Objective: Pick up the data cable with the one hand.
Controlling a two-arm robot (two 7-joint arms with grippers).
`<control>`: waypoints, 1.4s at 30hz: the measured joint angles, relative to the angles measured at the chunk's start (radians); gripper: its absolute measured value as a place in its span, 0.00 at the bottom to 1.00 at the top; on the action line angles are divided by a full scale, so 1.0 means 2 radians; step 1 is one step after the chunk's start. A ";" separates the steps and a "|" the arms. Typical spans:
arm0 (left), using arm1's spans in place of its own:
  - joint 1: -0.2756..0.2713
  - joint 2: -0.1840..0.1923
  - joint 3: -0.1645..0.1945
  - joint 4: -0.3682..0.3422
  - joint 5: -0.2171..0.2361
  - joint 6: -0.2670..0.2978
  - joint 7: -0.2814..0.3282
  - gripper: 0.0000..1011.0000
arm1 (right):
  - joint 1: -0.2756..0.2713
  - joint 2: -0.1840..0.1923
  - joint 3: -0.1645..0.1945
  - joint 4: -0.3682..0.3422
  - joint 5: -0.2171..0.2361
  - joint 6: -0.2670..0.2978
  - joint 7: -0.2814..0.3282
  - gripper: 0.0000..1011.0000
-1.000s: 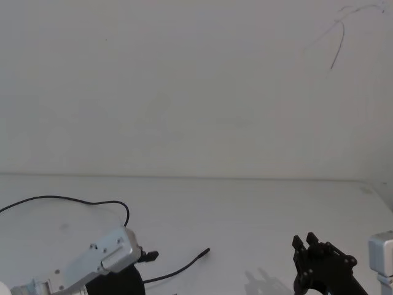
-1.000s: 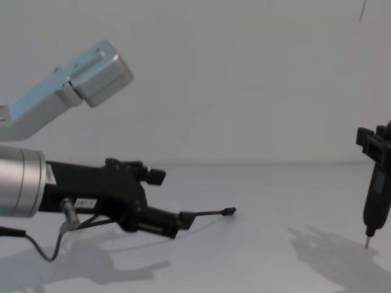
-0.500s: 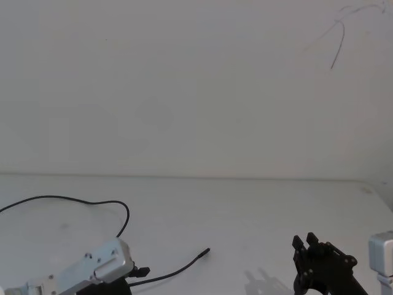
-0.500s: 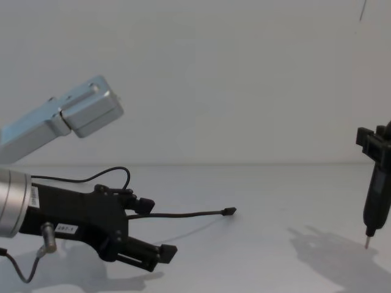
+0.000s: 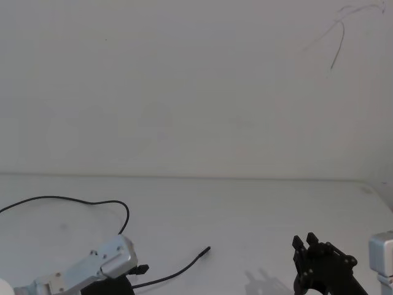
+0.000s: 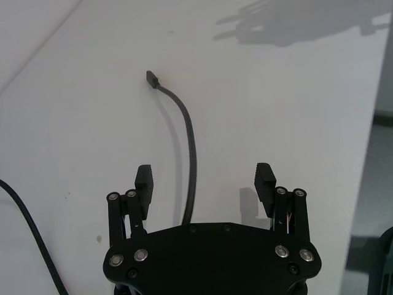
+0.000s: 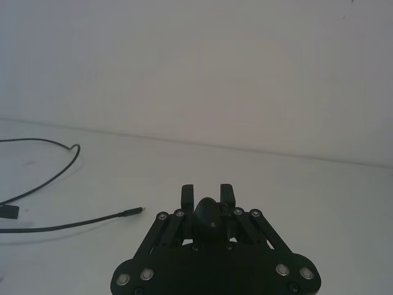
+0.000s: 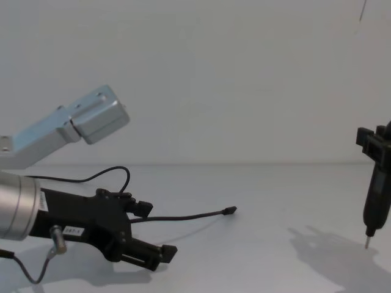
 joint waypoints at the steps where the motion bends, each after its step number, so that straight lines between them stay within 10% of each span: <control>1: -0.001 -0.003 0.000 0.002 0.002 0.004 0.002 0.99 | 0.000 0.000 0.000 0.000 0.000 0.000 0.000 0.25; 36: -0.009 -0.023 0.003 0.017 0.012 0.021 0.017 0.07 | 0.000 0.000 0.000 0.000 0.000 0.000 0.000 0.25; 42: -0.008 -0.016 -0.003 0.014 0.009 -0.008 0.004 0.05 | 0.000 0.000 0.000 0.000 0.000 0.000 0.000 0.25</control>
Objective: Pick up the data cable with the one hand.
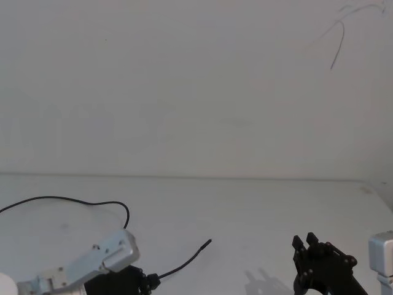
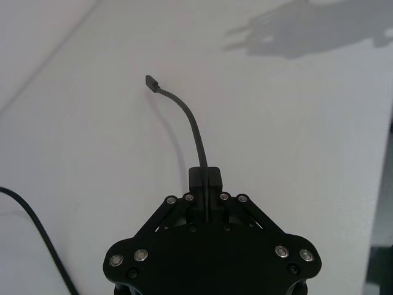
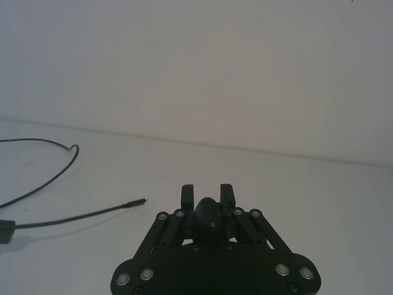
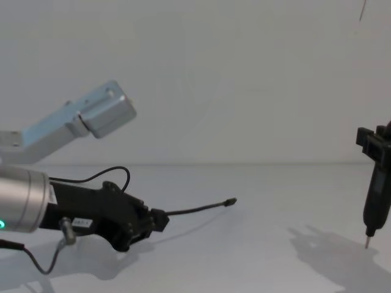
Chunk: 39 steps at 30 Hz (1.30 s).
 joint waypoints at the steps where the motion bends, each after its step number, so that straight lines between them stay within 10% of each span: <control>1: 0.001 0.003 -0.003 -0.001 -0.005 -0.010 -0.006 0.05 | 0.000 0.000 0.000 0.000 0.000 0.000 0.000 0.25; 17: 0.015 0.053 -0.035 -0.024 -0.082 -0.071 -0.089 0.05 | 0.000 0.000 0.000 0.000 0.000 0.000 0.000 0.25; 39: 0.026 0.098 -0.025 -0.044 -0.133 -0.059 -0.172 0.05 | 0.005 -0.001 -0.001 -0.007 -0.004 -0.006 0.004 0.25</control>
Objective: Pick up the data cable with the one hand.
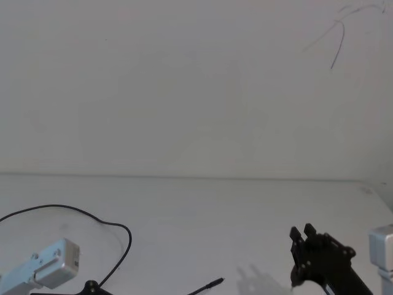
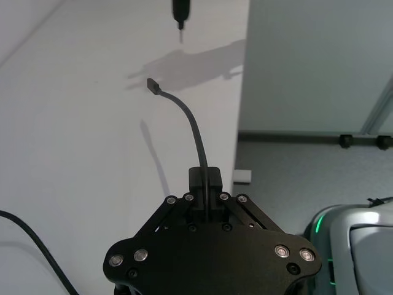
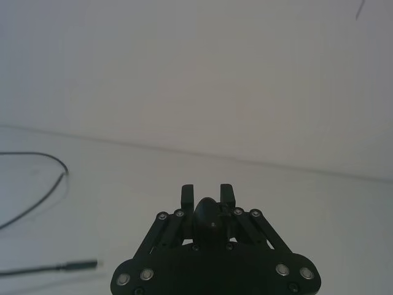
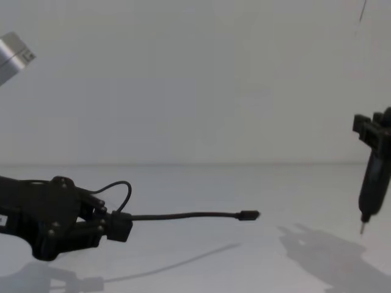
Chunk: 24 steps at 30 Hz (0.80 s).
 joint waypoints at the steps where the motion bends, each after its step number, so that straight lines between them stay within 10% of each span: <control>1: 0.000 0.002 0.001 -0.001 -0.001 0.001 -0.003 0.05 | 0.001 0.000 0.000 -0.001 0.000 -0.001 0.001 0.25; 24: 0.003 0.011 0.005 -0.004 -0.010 0.004 -0.019 0.05 | 0.056 -0.043 -0.029 -0.026 0.058 0.024 0.053 0.25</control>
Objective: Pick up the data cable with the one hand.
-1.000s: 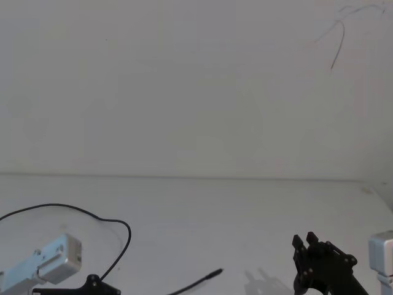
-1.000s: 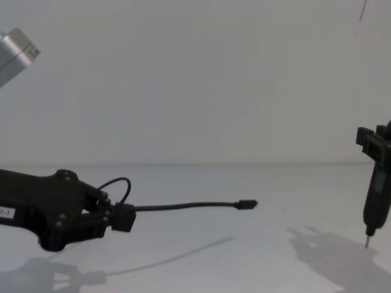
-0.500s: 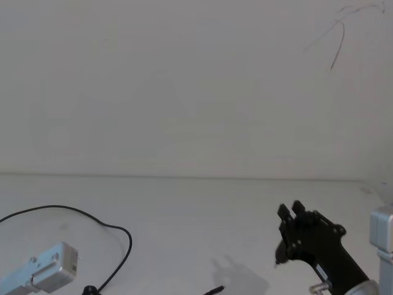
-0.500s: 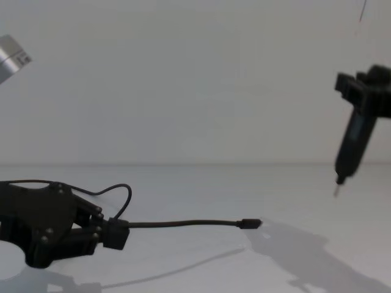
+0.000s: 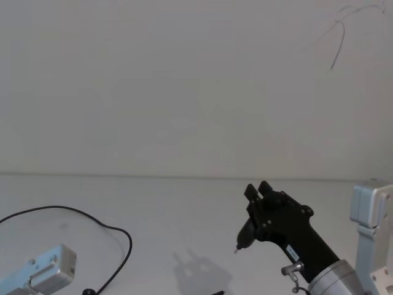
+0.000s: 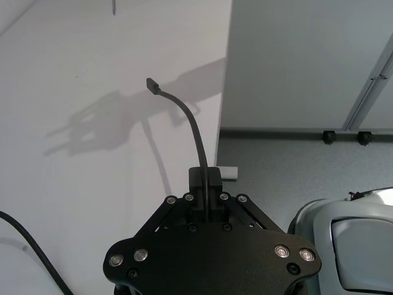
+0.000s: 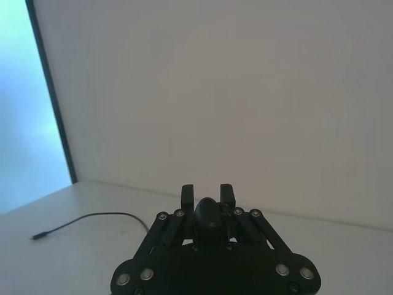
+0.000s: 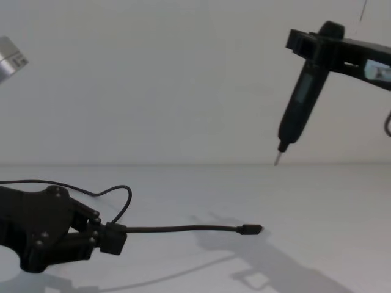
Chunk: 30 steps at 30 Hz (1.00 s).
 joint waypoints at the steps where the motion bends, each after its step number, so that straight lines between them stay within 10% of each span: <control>1: 0.000 0.000 0.000 0.000 0.000 0.000 0.000 0.05 | 0.001 -0.001 -0.001 0.001 0.002 0.002 0.001 0.25; 30: 0.000 0.002 0.001 -0.001 -0.001 0.001 -0.003 0.05 | 0.005 0.008 -0.025 0.032 0.035 0.038 0.020 0.25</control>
